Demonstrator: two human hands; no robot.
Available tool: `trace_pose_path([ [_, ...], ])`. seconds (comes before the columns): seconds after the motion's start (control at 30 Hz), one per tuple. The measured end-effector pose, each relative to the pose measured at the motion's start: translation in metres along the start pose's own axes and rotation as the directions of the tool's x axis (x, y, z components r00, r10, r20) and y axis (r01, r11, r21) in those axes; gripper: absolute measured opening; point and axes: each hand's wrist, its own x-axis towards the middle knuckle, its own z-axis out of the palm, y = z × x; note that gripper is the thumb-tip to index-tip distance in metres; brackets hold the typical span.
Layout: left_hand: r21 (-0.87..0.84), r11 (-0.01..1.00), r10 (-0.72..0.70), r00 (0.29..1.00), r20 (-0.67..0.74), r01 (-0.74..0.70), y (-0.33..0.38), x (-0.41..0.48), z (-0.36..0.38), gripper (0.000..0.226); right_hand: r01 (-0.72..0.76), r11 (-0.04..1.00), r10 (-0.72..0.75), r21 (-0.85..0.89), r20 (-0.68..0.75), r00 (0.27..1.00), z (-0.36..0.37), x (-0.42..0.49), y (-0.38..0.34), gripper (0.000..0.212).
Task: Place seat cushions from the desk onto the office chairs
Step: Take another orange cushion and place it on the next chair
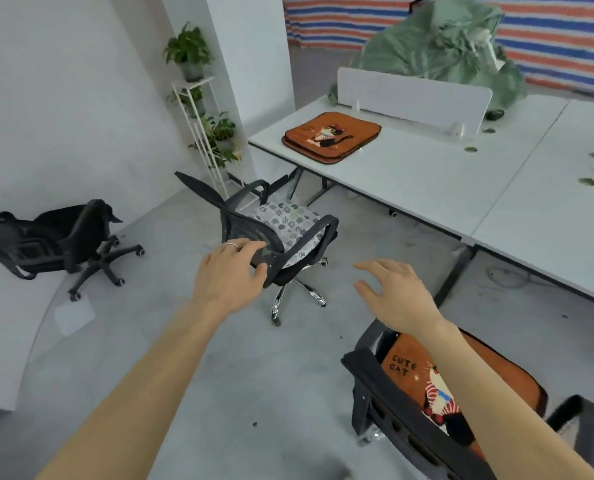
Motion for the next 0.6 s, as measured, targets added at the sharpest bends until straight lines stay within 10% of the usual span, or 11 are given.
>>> trace_pose_path([
  [0.6,-0.083,0.928,0.373,0.905,0.204,-0.364,-0.099,0.427,0.087,0.047,-0.385,0.921,0.388,-0.054,0.067,0.919,0.059,0.342,-0.017,0.044],
])
